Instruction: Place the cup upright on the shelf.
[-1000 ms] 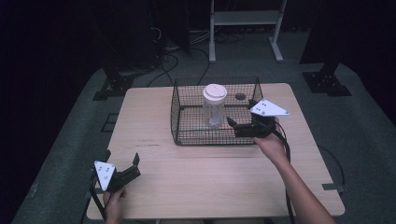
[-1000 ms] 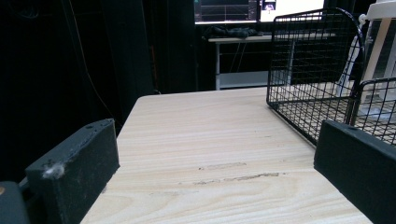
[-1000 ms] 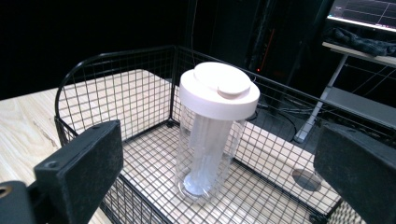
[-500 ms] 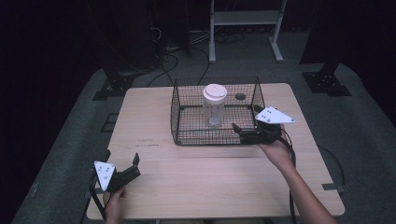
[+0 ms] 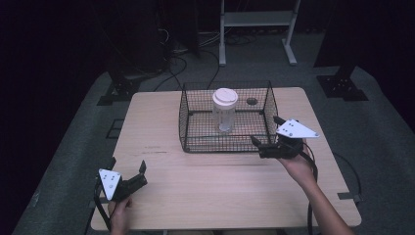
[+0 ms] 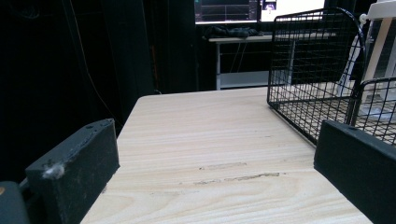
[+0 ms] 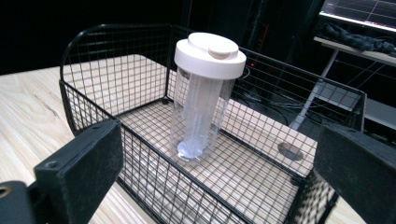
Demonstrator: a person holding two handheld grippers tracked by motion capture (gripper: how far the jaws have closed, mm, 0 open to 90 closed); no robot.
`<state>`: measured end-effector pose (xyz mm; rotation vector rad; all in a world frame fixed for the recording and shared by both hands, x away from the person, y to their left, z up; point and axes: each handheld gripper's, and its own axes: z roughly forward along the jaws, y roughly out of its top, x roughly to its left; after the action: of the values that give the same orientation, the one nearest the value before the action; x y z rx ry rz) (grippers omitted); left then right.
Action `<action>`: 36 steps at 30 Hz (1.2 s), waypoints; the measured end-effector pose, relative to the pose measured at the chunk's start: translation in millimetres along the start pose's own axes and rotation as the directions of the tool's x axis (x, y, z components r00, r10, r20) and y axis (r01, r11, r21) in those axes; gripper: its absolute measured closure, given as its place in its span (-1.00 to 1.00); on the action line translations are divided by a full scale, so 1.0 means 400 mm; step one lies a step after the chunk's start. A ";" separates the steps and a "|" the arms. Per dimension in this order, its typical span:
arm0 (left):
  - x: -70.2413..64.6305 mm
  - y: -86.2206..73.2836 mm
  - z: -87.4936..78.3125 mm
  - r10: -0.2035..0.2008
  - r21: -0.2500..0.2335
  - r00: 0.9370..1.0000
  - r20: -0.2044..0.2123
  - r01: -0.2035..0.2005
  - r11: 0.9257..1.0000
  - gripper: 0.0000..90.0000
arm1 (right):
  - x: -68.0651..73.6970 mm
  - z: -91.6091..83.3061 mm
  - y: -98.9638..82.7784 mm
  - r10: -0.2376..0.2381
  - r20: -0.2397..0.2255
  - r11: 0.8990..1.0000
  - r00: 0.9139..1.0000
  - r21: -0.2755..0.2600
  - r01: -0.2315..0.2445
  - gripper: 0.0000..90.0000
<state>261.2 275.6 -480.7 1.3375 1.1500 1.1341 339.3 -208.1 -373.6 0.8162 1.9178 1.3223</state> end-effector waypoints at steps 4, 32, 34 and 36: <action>0.000 0.000 0.000 0.000 0.000 1.000 0.000 0.000 1.000 -1.00 | -0.001 -0.011 -0.013 0.010 0.000 1.000 1.000 -0.002 -0.010 -0.98; -0.001 0.000 0.000 0.006 0.001 1.000 0.002 -0.006 1.000 -1.00 | -0.046 -0.108 -0.128 0.072 0.061 0.997 0.996 0.034 -0.074 -0.98; -0.001 0.000 0.000 0.008 0.002 1.000 0.002 -0.008 1.000 -1.00 | -0.049 -0.114 -0.137 0.076 0.070 0.996 0.995 0.038 -0.079 -0.98; -0.001 0.000 0.000 0.007 0.001 1.000 0.003 -0.007 1.000 -1.00 | -0.052 -0.119 -0.146 0.084 0.073 0.995 0.994 0.038 -0.087 -0.98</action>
<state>261.3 275.2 -480.9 1.3448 1.1451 1.1368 306.2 -267.3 -412.5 0.9631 1.8785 1.2894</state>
